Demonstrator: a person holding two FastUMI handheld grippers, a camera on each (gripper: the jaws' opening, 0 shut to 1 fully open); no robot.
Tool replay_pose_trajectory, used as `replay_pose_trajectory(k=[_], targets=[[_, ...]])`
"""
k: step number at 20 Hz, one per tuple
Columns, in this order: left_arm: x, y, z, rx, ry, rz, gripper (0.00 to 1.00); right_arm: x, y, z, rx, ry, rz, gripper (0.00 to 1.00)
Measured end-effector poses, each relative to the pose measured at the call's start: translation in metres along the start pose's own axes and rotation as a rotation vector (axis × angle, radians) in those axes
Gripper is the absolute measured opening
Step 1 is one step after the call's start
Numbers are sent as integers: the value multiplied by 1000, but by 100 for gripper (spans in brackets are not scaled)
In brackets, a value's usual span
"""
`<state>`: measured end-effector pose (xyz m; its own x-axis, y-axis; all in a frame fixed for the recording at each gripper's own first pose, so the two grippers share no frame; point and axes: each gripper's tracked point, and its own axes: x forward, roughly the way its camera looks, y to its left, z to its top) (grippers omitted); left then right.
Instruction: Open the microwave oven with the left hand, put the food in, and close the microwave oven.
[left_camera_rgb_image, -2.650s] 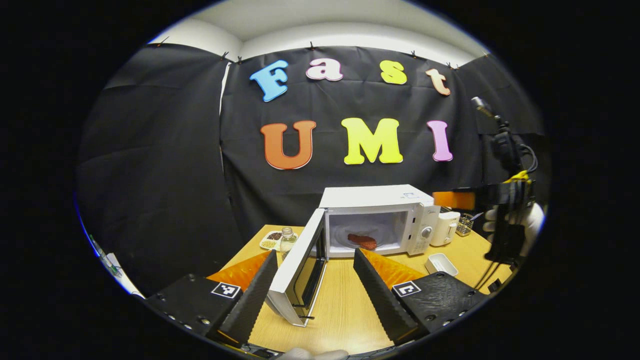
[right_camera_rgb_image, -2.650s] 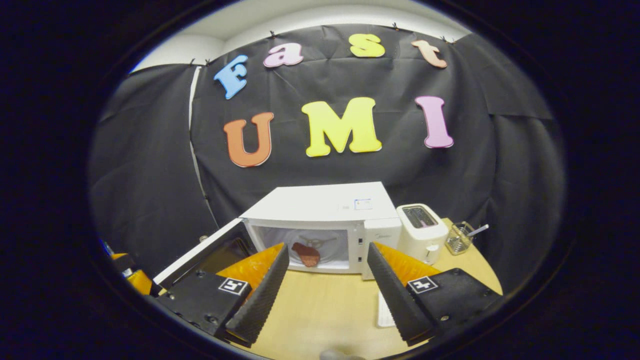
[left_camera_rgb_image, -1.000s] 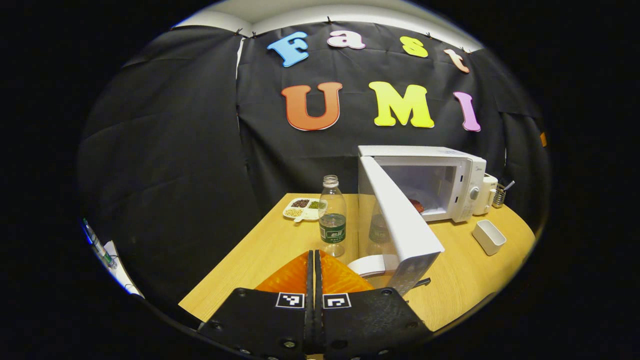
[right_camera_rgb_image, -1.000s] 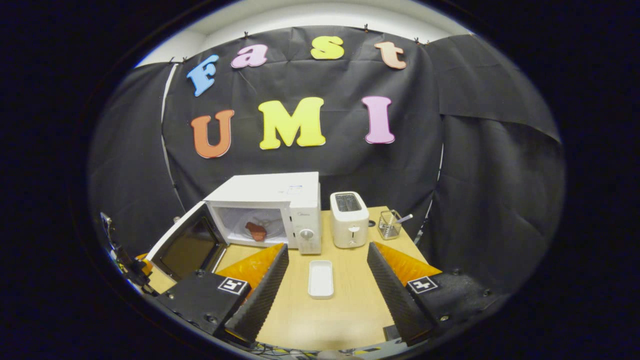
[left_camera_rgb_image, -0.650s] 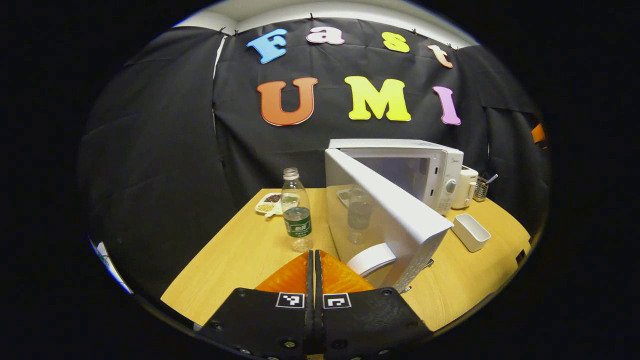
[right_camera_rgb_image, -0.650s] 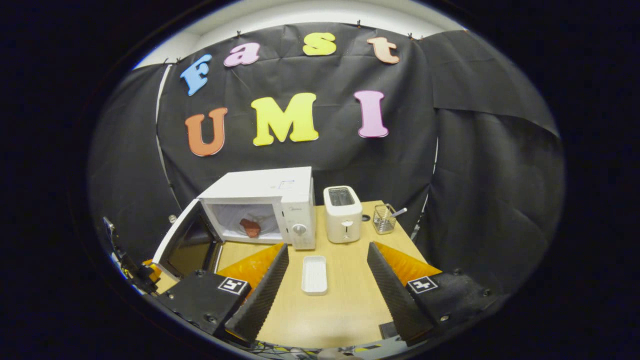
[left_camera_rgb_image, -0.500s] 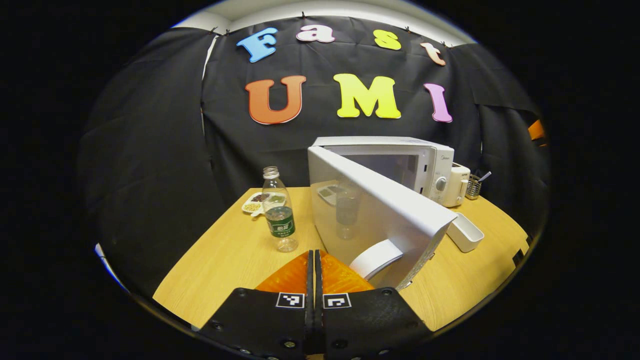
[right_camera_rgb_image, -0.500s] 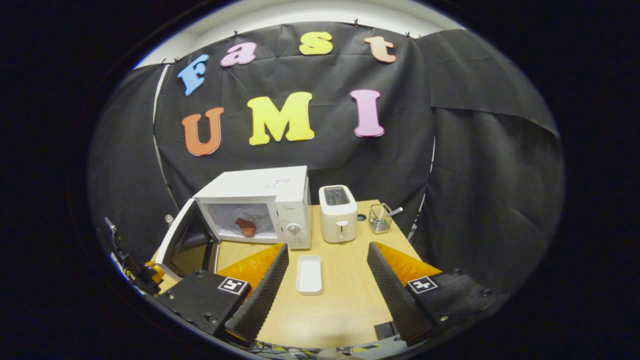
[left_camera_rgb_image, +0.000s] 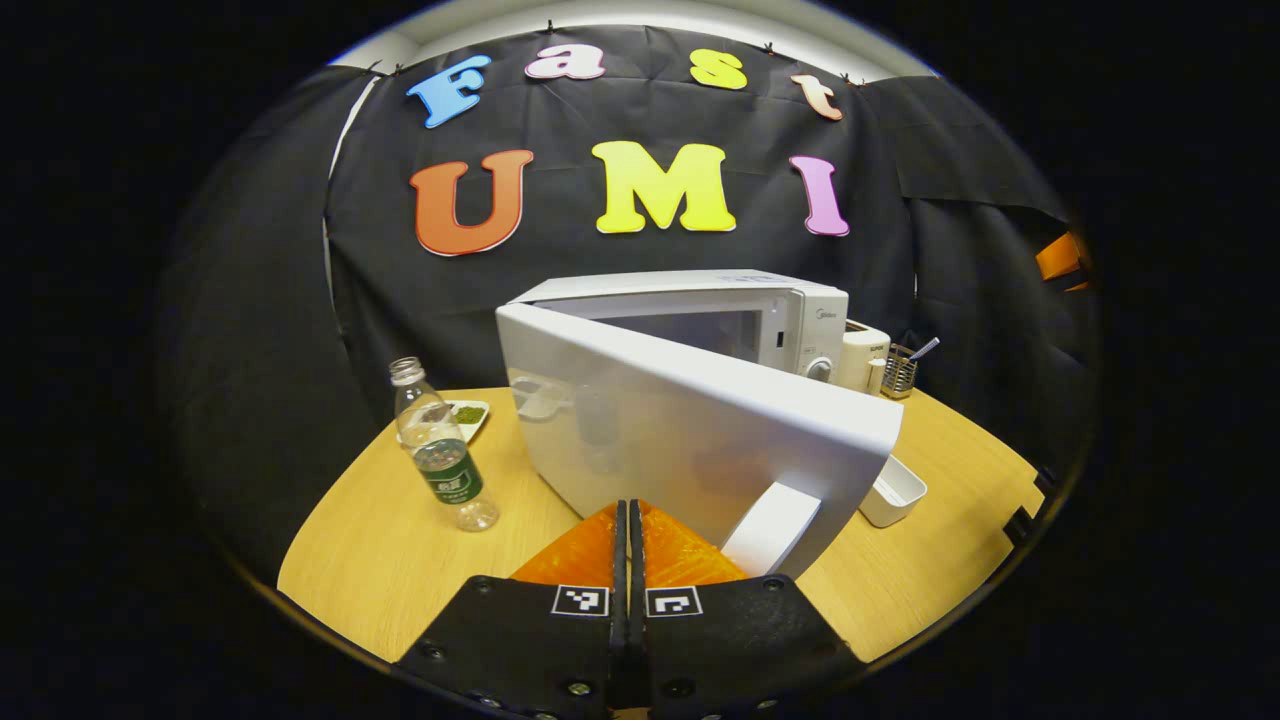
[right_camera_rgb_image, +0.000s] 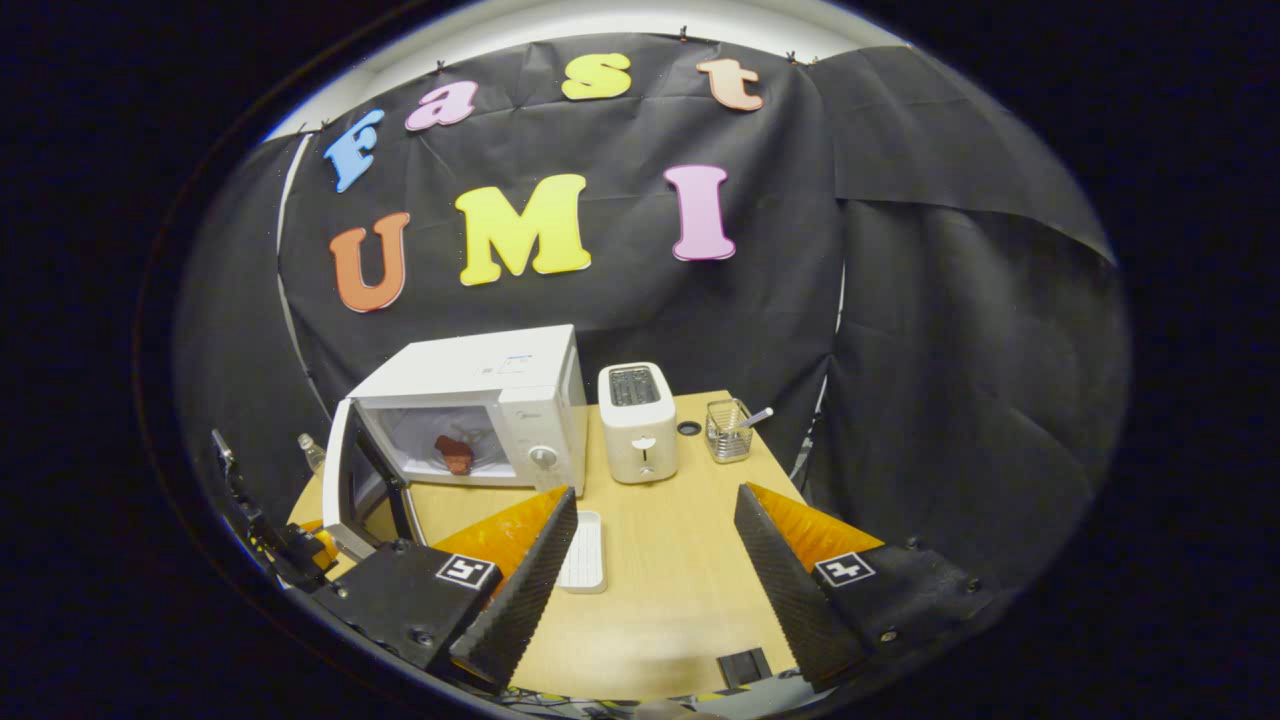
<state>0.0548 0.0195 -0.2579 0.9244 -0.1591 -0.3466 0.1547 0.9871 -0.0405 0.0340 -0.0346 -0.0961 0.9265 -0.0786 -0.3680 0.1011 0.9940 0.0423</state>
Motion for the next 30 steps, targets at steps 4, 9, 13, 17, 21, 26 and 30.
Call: replay_pose_trajectory(k=[4, 9, 13, 17, 21, 26, 30], targets=[[27, -34, 8, 9, -5, -59, 0, 13, -14, 9, 7, -2, -25, 100], [64, -62, 20, 31, -8, -114, 0, 29, -28, 18, 18, 3, -45, 100], [94, -83, 31, 45, -10, -144, 0, 38, -39, 22, 25, 17, -62, 100], [122, -102, 42, 45, -14, -161, 0, 45, -56, 26, 28, 22, -88, 91], [150, -116, 54, 31, -15, -161, 0, 51, -72, 24, 39, 43, -103, 100], [172, -121, 64, 22, -14, -138, 0, 59, -84, 32, 41, 50, -98, 91], [191, -120, 71, 27, -19, -115, 0, 66, -87, 35, 38, 48, -85, 91]])
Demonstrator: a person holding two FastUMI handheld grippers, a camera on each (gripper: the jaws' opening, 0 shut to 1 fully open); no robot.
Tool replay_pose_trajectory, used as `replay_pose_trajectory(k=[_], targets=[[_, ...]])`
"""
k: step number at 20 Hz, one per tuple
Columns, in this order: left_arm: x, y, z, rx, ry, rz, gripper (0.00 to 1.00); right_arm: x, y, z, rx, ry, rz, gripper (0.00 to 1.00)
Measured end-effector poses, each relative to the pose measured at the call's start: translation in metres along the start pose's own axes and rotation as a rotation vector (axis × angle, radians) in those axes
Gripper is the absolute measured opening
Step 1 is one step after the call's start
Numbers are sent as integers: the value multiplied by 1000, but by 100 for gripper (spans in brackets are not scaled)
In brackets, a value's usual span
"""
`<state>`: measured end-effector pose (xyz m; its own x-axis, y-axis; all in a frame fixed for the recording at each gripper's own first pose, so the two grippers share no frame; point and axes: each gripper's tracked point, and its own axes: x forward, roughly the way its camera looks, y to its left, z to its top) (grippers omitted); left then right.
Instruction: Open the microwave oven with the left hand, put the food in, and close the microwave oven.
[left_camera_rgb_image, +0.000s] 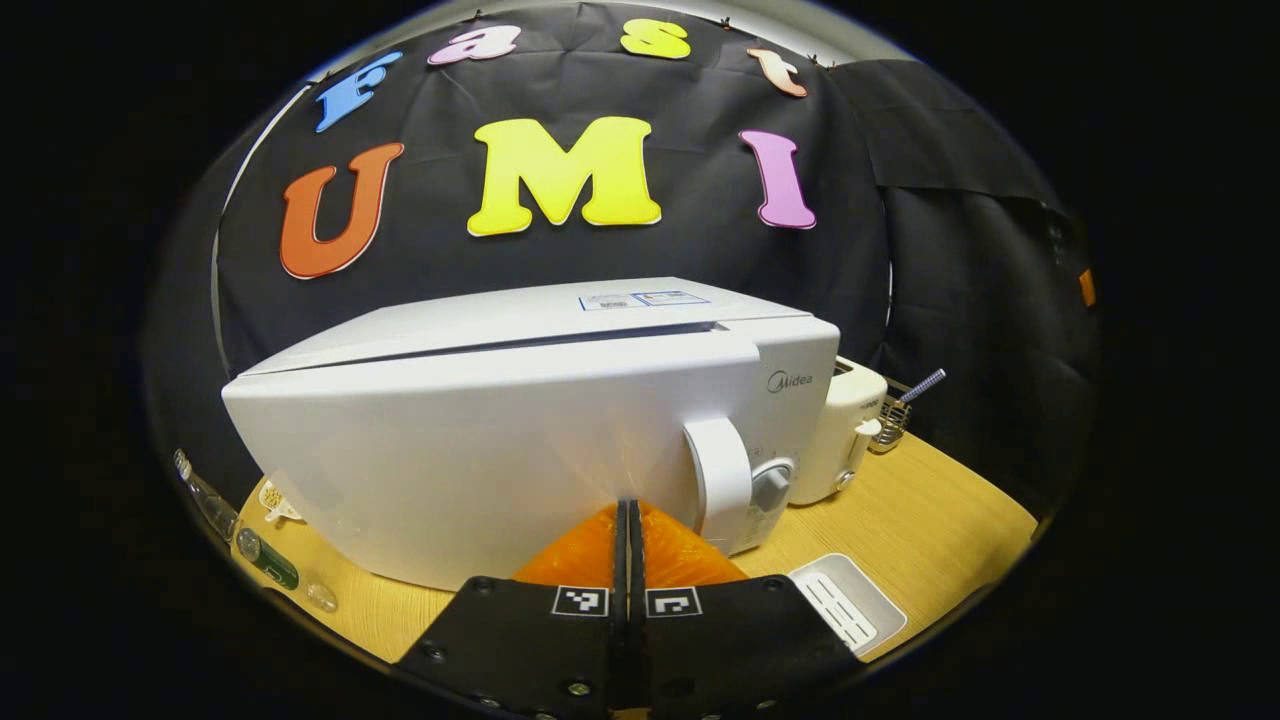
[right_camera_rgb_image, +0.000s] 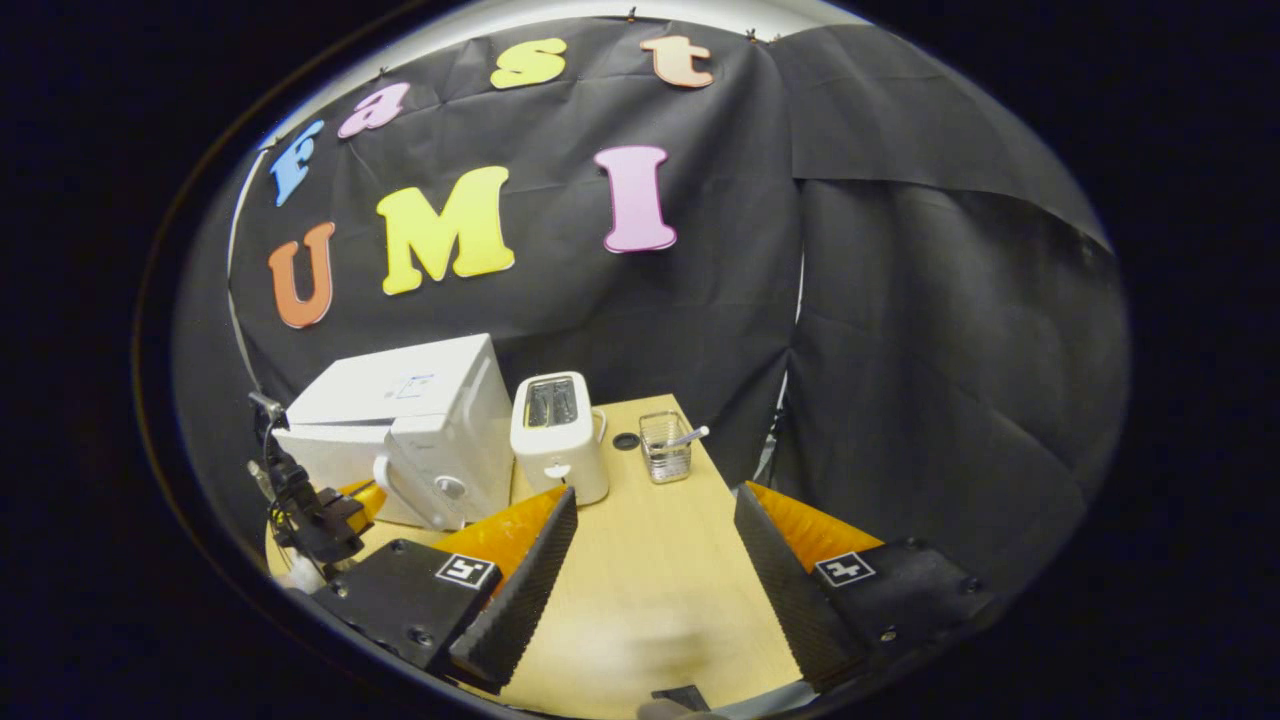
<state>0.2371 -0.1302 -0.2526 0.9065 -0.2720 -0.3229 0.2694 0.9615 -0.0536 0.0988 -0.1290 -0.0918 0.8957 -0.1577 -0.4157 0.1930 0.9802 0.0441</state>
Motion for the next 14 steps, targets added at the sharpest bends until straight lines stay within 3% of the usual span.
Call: replay_pose_trajectory(k=[3, 4, 5, 6, 8, 9, 10, 14], targets=[[1, -3, -1, -17, 2, 0, 0, 3, -2, 1, -1, 1, 10, 92], [1, -3, 0, -16, 2, 1, 0, 4, -3, 0, -3, 4, 10, 100], [2, -2, -1, -15, 1, 3, 0, 3, -4, 0, -4, 2, 13, 91], [3, -3, 0, -18, -3, 6, 0, 3, -5, 1, -2, 3, 12, 100], [9, 0, 2, -27, -5, 17, 0, 3, -5, 1, -1, 3, 18, 100], [11, 2, 2, -52, 7, 18, 0, 2, -3, 1, -2, 4, 22, 91], [8, 0, 2, -71, 9, 14, 0, 0, -2, 0, -5, 3, 26, 100], [-17, 15, 6, -5, -9, 65, 0, -8, 3, 7, -20, -24, 34, 100]])
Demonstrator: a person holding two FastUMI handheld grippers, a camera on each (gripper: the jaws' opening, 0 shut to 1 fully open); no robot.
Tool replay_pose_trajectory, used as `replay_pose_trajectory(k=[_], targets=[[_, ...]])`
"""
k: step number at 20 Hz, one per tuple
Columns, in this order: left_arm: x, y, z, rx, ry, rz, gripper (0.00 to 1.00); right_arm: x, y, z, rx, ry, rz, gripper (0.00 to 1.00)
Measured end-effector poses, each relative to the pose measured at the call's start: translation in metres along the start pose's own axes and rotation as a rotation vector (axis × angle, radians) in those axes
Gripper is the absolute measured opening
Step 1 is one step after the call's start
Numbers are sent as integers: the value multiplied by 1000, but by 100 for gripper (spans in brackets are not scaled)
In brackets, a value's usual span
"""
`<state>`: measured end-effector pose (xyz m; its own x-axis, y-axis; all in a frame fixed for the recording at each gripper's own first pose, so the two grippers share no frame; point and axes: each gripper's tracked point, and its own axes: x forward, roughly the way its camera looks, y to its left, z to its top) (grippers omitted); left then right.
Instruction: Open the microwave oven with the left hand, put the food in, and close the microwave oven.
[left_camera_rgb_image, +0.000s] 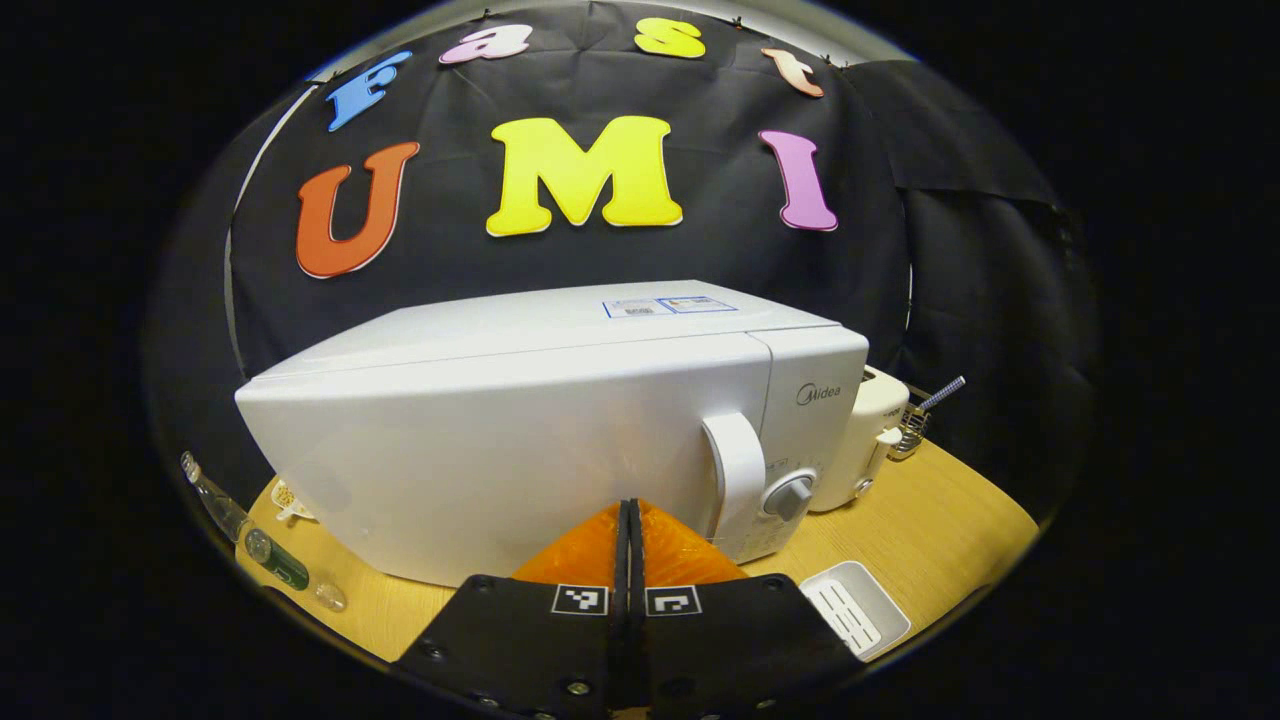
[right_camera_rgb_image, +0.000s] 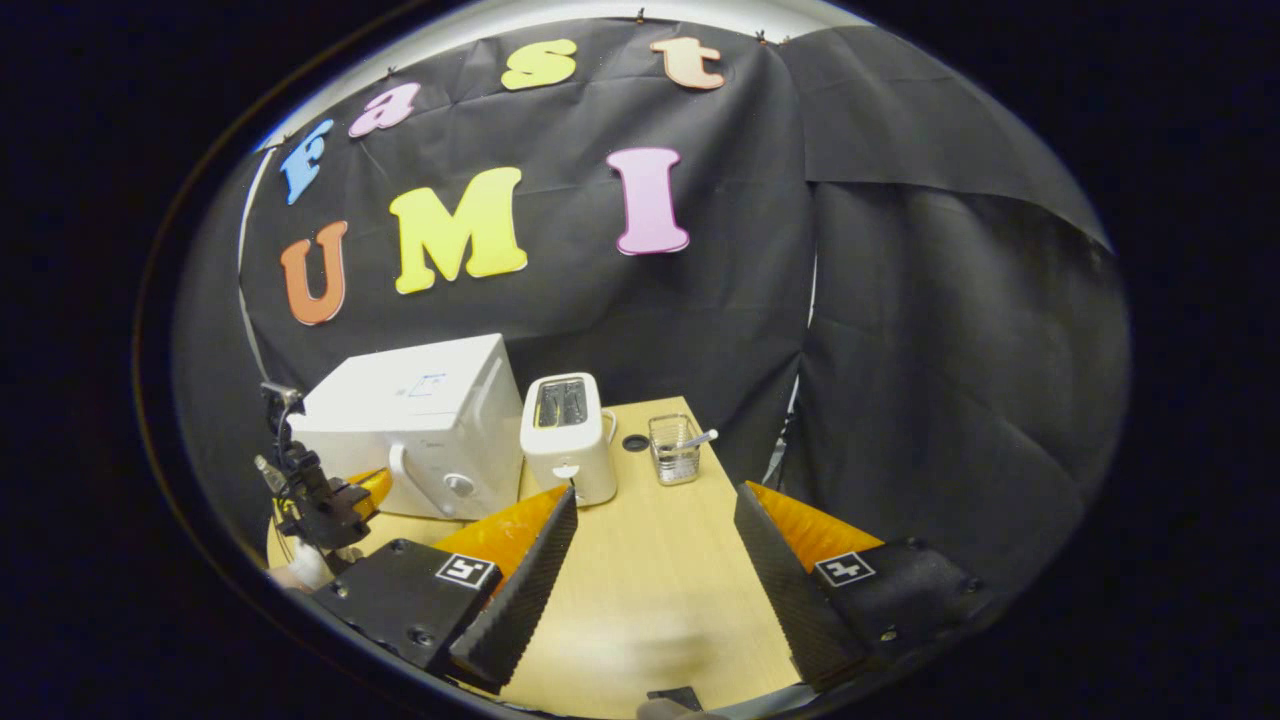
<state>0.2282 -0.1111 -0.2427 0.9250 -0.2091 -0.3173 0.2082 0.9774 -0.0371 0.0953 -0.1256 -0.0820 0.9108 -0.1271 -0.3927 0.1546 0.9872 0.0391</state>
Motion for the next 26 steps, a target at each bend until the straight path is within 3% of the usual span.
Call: replay_pose_trajectory(k=[3, 5, 6, 8, 9, 14, 15, 16, 19, 20, 21, 22, 25, 26], targets=[[-36, 23, 1, -14, -13, 67, 0, -5, 4, 1, -17, -27, -2, 100], [-60, 29, 3, -34, -24, 60, 0, -8, 9, -1, -19, -37, -2, 100], [-69, 27, -2, -40, -12, 44, 31, -10, 13, -4, -18, -38, -1, 91], [-88, 38, 3, -13, -37, 68, 94, -15, 23, -9, -26, -41, 6, 91], [-97, 44, 9, 10, -53, 92, 94, -19, 29, -9, -35, -53, 10, 100], [-153, 39, 46, -5, -93, 100, 95, -47, 63, -4, -69, -115, 37, 100], [-165, 40, 56, 8, -113, 103, 95, -54, 72, 1, -77, -136, 45, 91], [-178, 42, 69, 23, -134, 116, 95, -60, 81, 6, -83, -159, 55, 100], [-219, 44, 103, 9, -180, 103, 95, -80, 108, 19, -83, -219, 95, 100], [-231, 45, 112, 4, -189, 99, 95, -87, 116, 23, -76, -240, 111, 91], [-243, 49, 120, -1, -198, 94, 95, -93, 124, 28, -67, -260, 127, 100], [-253, 54, 126, -4, -202, 106, 95, -97, 130, 32, -61, -272, 139, 91], [-281, 77, 137, 17, -217, 165, 95, -112, 146, 38, -43, -306, 169, 91], [-289, 82, 140, 24, -229, 182, 95, -117, 151, 41, -41, -319, 181, 100]])
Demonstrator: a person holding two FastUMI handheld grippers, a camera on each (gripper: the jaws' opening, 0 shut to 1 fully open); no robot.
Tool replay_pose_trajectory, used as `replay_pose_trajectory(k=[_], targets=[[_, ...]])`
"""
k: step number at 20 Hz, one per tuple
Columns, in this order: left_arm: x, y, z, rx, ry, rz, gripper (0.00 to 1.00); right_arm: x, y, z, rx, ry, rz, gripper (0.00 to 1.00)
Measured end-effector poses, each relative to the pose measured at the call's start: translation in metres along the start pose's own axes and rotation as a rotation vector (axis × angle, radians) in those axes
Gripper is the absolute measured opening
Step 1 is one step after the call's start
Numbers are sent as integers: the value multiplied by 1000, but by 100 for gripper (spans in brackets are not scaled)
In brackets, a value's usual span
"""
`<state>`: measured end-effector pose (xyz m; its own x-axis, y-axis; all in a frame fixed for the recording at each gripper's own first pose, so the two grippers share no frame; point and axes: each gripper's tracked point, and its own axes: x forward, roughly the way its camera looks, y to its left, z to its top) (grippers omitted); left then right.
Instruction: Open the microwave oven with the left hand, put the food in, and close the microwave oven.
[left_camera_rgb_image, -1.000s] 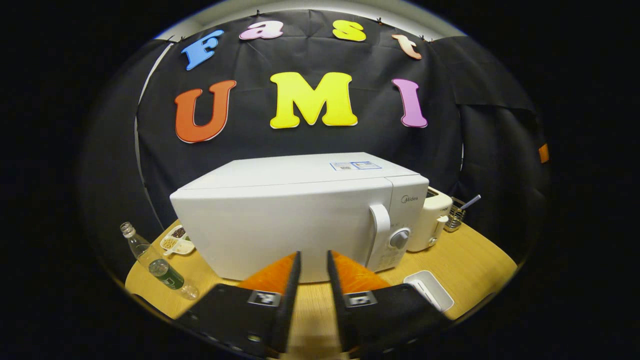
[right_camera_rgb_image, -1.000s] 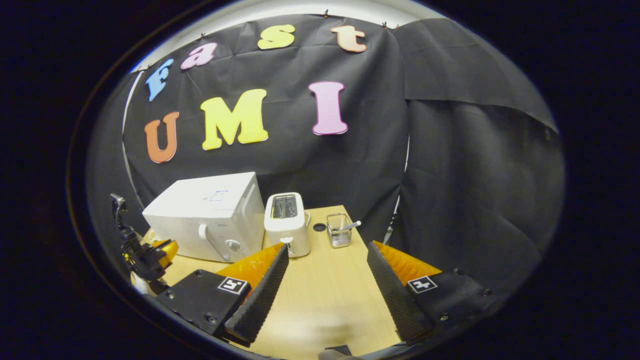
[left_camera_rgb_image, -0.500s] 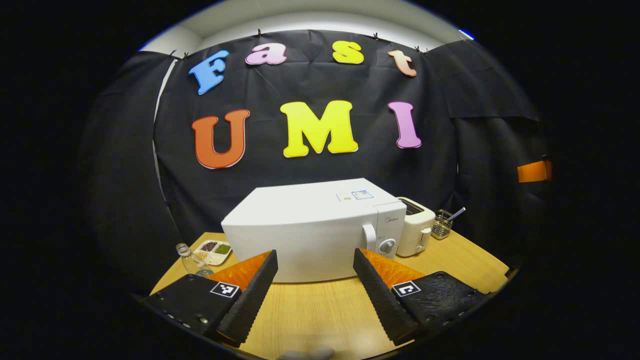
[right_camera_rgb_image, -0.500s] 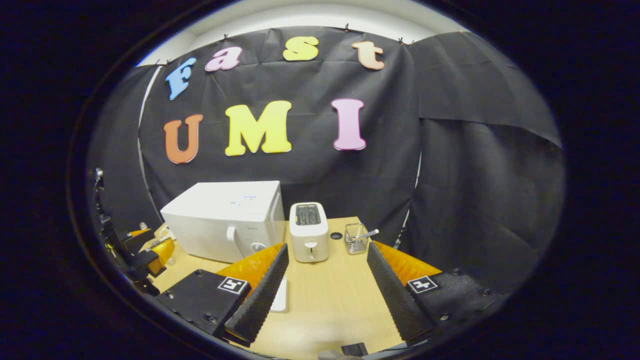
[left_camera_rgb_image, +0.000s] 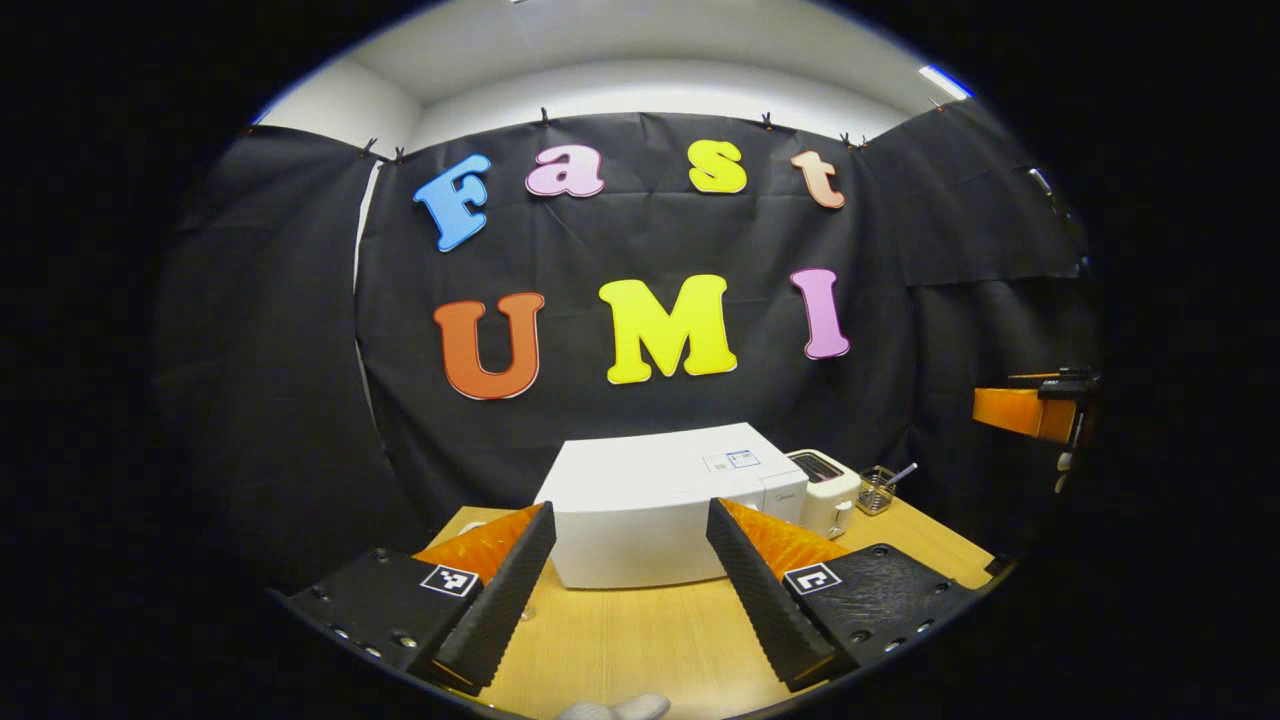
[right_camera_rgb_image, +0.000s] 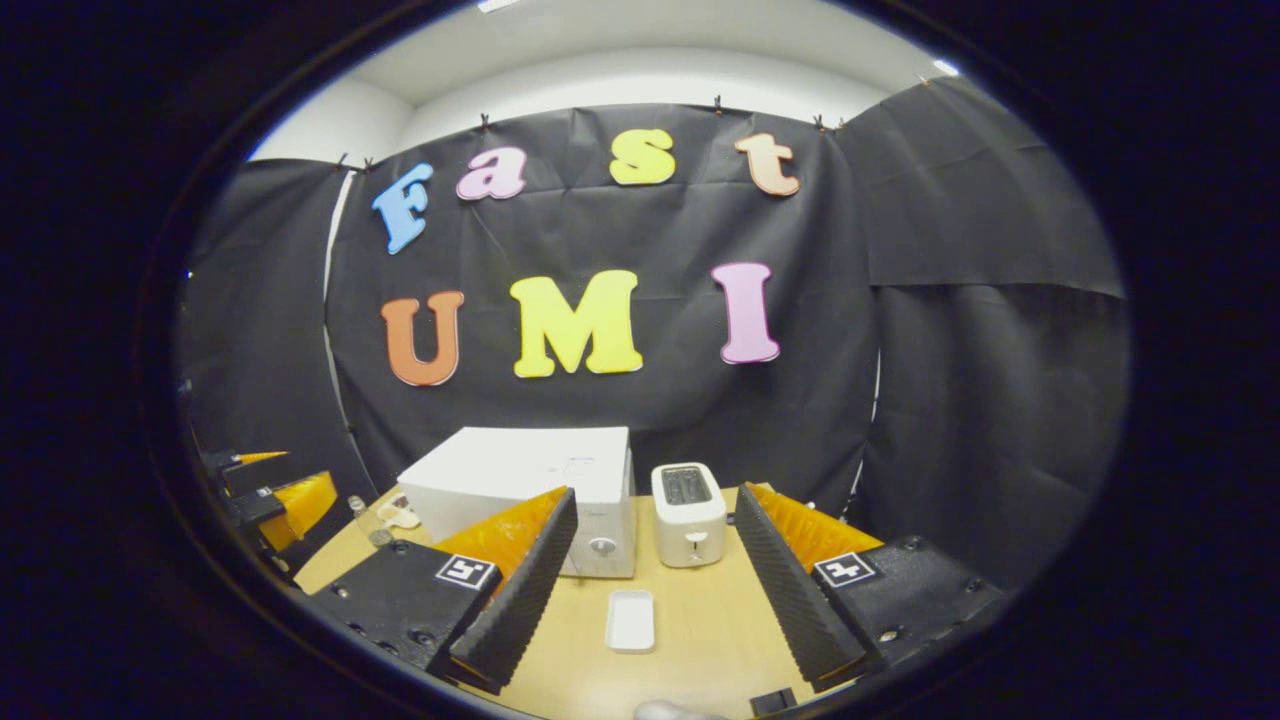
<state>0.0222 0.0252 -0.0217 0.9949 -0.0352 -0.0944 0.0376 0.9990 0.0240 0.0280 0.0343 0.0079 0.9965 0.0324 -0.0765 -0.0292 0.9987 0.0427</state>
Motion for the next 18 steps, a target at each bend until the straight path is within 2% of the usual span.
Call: replay_pose_trajectory(k=[1, 2, 7, 8, 9, 13, 14, 16, 17, 18], targets=[[-4, 4, 7, 2, -8, 6, 95, -1, 5, 6, -1, -11, 8, 91], [-7, 7, 9, 1, -10, 11, 95, -2, 9, 7, -4, -17, 16, 100], [-20, 21, 26, -17, -44, 40, 95, -8, 23, 19, -17, -44, 37, 100], [-23, 25, 29, -17, -49, 45, 95, -10, 26, 20, -20, -47, 41, 91], [-26, 26, 31, -23, -51, 47, 95, -12, 29, 21, -25, -49, 44, 90], [-36, 35, 36, -42, -63, 66, 95, -19, 33, 21, -33, -52, 54, 90], [-38, 40, 37, -36, -69, 79, 95, -21, 33, 19, -34, -49, 53, 100], [-42, 41, 40, -34, -80, 85, 95, -24, 33, 19, -37, -50, 53, 100], [-44, 40, 42, -36, -84, 84, 95, -25, 33, 21, -38, -53, 53, 90], [-46, 42, 45, -38, -92, 86, 95, -26, 34, 22, -39, -58, 53, 100]])
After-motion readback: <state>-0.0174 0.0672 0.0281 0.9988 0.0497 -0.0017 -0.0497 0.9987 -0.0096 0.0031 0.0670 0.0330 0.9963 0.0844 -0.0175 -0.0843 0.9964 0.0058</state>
